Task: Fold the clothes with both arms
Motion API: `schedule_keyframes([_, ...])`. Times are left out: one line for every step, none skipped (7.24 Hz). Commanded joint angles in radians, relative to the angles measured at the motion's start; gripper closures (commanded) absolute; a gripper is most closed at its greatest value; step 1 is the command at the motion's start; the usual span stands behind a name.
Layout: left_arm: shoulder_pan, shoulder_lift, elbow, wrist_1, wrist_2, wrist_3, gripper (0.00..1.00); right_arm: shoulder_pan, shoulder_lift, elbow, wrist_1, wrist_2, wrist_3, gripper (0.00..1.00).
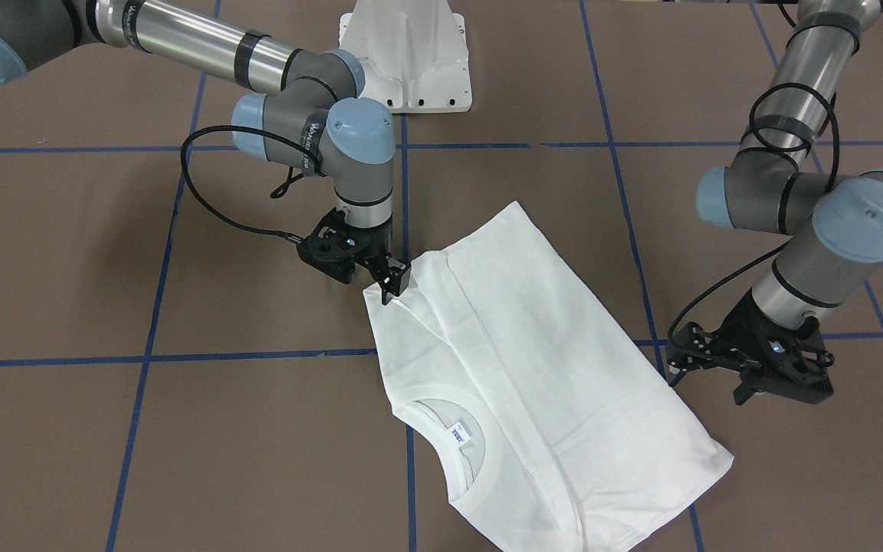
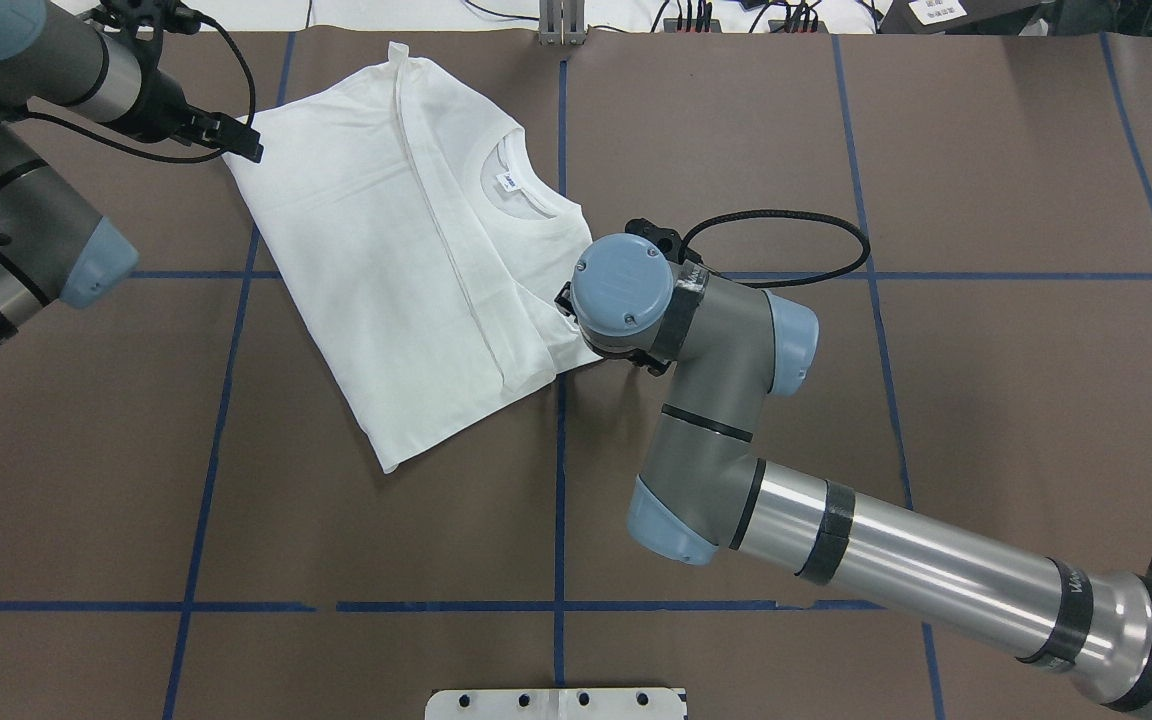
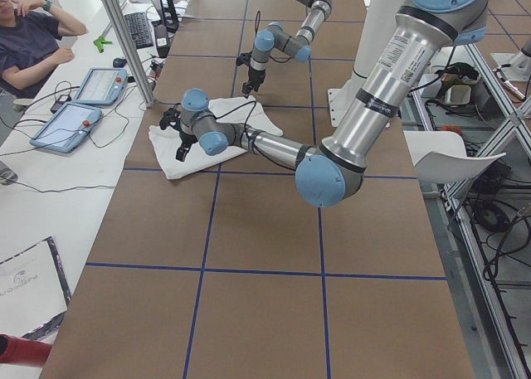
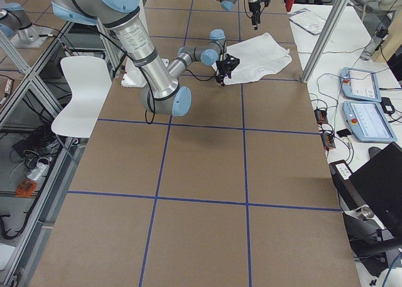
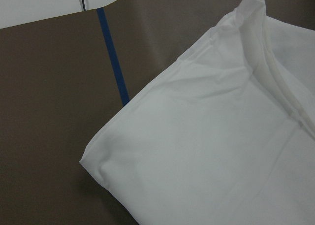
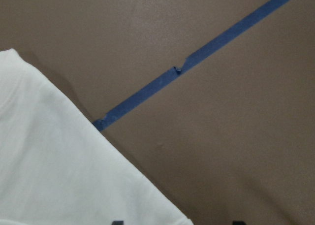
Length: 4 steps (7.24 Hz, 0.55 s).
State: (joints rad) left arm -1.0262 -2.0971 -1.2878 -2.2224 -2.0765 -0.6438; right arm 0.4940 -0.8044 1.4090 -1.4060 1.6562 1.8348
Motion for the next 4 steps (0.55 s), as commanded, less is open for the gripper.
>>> schedule_keyframes([0.000, 0.000, -0.001, 0.001, 0.000, 0.001, 0.00, -0.002, -0.015, 0.004, 0.044, -0.001, 0.006, 0.20])
schedule_keyframes([0.000, 0.000, -0.001, 0.001, 0.000, 0.003, 0.00, -0.005, -0.012, 0.004, 0.044, -0.001, 0.011, 0.21])
schedule_keyframes([0.000, 0.002, -0.001, 0.001, 0.001, 0.004, 0.00, -0.011, -0.010, 0.004, 0.044, -0.003, 0.012, 0.22])
schedule_keyframes([0.000, 0.002, -0.001, 0.001, 0.001, 0.004, 0.00, -0.017, -0.009, 0.001, 0.041, -0.004, 0.012, 0.23])
